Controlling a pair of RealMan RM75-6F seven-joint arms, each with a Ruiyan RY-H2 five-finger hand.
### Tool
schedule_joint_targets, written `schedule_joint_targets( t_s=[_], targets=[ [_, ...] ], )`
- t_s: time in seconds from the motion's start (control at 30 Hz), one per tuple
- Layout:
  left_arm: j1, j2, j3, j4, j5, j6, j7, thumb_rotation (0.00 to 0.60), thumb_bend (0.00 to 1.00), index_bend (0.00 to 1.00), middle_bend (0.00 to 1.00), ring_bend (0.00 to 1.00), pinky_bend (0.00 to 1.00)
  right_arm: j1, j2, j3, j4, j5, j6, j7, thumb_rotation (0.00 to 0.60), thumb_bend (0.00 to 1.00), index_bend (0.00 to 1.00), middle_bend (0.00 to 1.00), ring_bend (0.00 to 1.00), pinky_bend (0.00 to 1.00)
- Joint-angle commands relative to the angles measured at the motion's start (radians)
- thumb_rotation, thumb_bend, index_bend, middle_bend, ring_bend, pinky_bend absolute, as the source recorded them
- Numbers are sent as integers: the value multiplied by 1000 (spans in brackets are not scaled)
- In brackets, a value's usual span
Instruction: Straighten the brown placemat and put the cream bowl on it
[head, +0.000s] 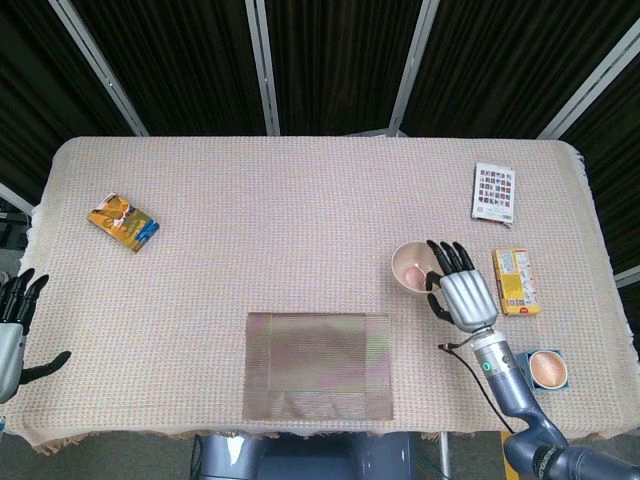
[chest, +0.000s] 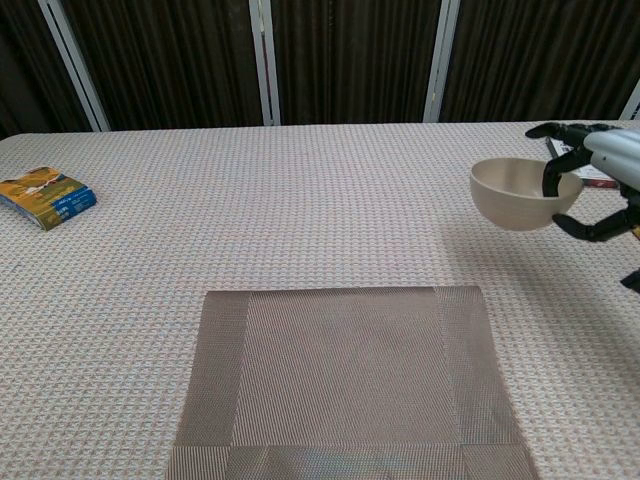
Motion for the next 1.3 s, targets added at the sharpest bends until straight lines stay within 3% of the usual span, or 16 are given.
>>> schedule_joint_targets(
  t_s=[0.03, 0.17, 0.3, 0.53, 0.57, 0.6, 0.63, 0.67, 0.7, 0.73, 0.83, 1.0, 1.17, 1.3],
  targets=[
    [-4, -2, -3, 3, -10, -6, 3, 600, 0, 0, 0, 0, 0, 39, -4, 54, 60, 60, -40, -2, 600, 507, 792, 0, 0, 0],
    [-12, -12, -12, 8, -36, -17, 17, 600, 0, 0, 0, 0, 0, 98, -42, 109, 201, 170, -139, -10, 600, 503, 792, 0, 0, 0],
    [-19, -22, -18, 17, -62, -29, 34, 600, 0, 0, 0, 0, 0, 136, -94, 132, 346, 263, -228, -11, 600, 500, 790, 0, 0, 0],
    [-26, -36, -24, 26, -88, -33, 59, 600, 0, 0, 0, 0, 0, 191, -197, 133, 603, 330, -325, 19, 600, 496, 775, 0, 0, 0],
    [-26, -38, -24, 27, -91, -32, 63, 600, 0, 0, 0, 0, 0, 197, -211, 132, 639, 334, -337, 31, 600, 472, 709, 0, 0, 0],
    [-27, -39, -25, 27, -93, -32, 65, 600, 0, 0, 0, 0, 0, 200, -219, 132, 658, 336, -343, 40, 600, 394, 494, 0, 0, 0],
    [-27, -41, -25, 28, -97, -33, 67, 600, 0, 0, 0, 0, 0, 203, -229, 129, 682, 335, -350, 55, 600, 335, 376, 0, 0, 0],
    [-28, -43, -26, 29, -99, -34, 70, 600, 0, 0, 0, 0, 0, 203, -233, 125, 693, 331, -355, 66, 600, 195, 152, 0, 0, 0],
    [-30, -45, -26, 30, -102, -35, 73, 600, 0, 0, 0, 0, 0, 202, -235, 117, 706, 323, -361, 83, 600, 79, 9, 0, 0, 0],
    [-31, -47, -25, 31, -103, -37, 76, 600, 0, 0, 0, 0, 0, 201, -235, 112, 709, 320, -368, 92, 600, 41, 0, 0, 0, 0],
    [-33, -51, -23, 31, -102, -39, 82, 600, 0, 0, 0, 0, 0, 197, -213, 100, 691, 303, -376, 120, 600, 0, 0, 0, 0, 0],
    [-33, -49, -21, 26, -90, -32, 76, 600, 0, 0, 0, 0, 0, 158, -131, 79, 577, 251, -281, 146, 600, 0, 0, 0, 0, 0],
    [-42, -45, -11, 35, -36, -35, 50, 600, 0, 0, 0, 0, 0, 83, 12, 59, 372, 190, -143, 164, 600, 0, 0, 0, 0, 0],
    [-61, -49, 16, 61, 45, -61, 33, 600, 0, 0, 0, 0, 0, -2, 157, 40, 145, 144, -23, 173, 600, 0, 0, 0, 0, 0]
  ],
)
